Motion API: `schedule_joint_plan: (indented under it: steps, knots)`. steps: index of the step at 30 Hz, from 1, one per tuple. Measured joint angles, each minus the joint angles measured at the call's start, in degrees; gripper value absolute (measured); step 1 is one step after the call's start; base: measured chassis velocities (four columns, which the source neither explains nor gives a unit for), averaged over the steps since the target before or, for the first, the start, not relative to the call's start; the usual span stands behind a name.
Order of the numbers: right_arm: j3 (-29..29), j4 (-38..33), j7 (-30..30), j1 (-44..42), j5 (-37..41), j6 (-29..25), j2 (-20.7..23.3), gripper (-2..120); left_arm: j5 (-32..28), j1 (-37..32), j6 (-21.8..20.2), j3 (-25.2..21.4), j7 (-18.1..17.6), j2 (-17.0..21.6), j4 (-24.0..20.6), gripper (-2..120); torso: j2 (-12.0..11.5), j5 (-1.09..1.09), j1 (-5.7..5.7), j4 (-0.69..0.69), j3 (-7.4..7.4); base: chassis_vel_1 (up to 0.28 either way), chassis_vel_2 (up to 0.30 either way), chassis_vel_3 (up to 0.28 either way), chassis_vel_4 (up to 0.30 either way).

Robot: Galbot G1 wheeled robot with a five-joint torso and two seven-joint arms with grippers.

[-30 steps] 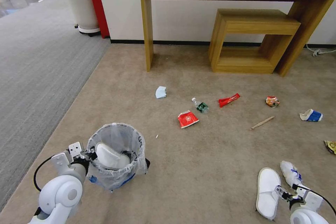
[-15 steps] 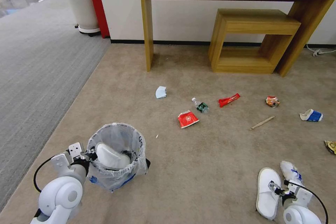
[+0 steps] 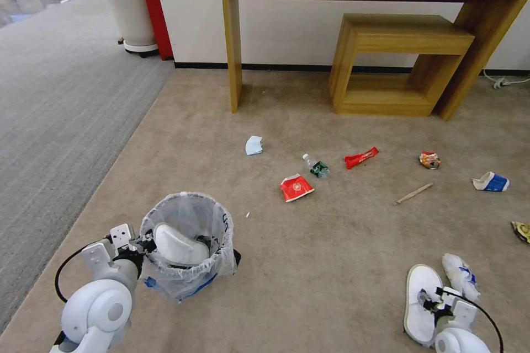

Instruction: Pick up the trash bin and place the garbage on the floor into it.

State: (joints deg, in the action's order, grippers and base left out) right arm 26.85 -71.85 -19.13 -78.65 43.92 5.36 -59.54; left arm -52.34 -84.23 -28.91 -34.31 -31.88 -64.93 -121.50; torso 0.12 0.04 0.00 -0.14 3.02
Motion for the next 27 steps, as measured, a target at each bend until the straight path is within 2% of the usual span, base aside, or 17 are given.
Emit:
schedule_joint_plan:
  steps: [3,5,11,13,16,22,27]
  knots:
    - [-0.5,0.3,0.2,0.1,-0.7,-0.3,-0.3,45,0.0,-0.1,0.1,0.0,0.0,0.0,-0.2,2,0.0,0.00,0.00,0.00,0.00,0.000,0.000,0.000,0.000]
    - [-1.1,1.2,0.7,0.2,-2.6,-1.5,-0.9,32,0.0,-0.3,0.2,0.1,0.0,-0.1,-0.7,2,0.0,0.00,0.00,0.00,0.00,0.000,0.000,0.000,0.000]
    - [-1.5,2.4,2.0,0.5,-3.8,-3.2,-0.9,19,0.0,-0.3,0.4,0.2,0.1,-0.2,-0.8,2,0.0,-0.01,0.00,-0.01,0.00,0.000,0.000,0.000,0.000]
    - [-1.5,2.9,3.5,0.5,-4.3,-5.6,-0.8,7,0.2,-0.4,0.5,0.3,0.2,-0.2,-0.7,2,0.0,0.01,0.00,-0.01,0.00,0.000,0.000,0.000,0.000]
    - [-1.1,2.4,4.8,0.4,-4.3,-7.4,-0.5,0,0.4,-0.4,0.6,0.3,0.2,-0.3,-0.4,2,0.0,0.03,0.00,0.00,0.00,0.000,0.000,0.000,0.000]
    - [0.4,-1.3,10.1,-0.5,-3.3,-12.8,1.0,0,0.9,-0.4,0.7,0.5,0.4,-0.4,0.4,2,0.0,0.02,0.00,0.00,0.00,0.000,0.000,0.000,0.000]
    - [1.5,-8.2,18.2,-2.2,-1.2,-18.8,3.6,0,1.4,-0.3,0.8,1.0,0.5,-0.5,1.1,2,0.0,0.01,0.00,0.00,0.00,0.000,0.000,0.000,0.000]
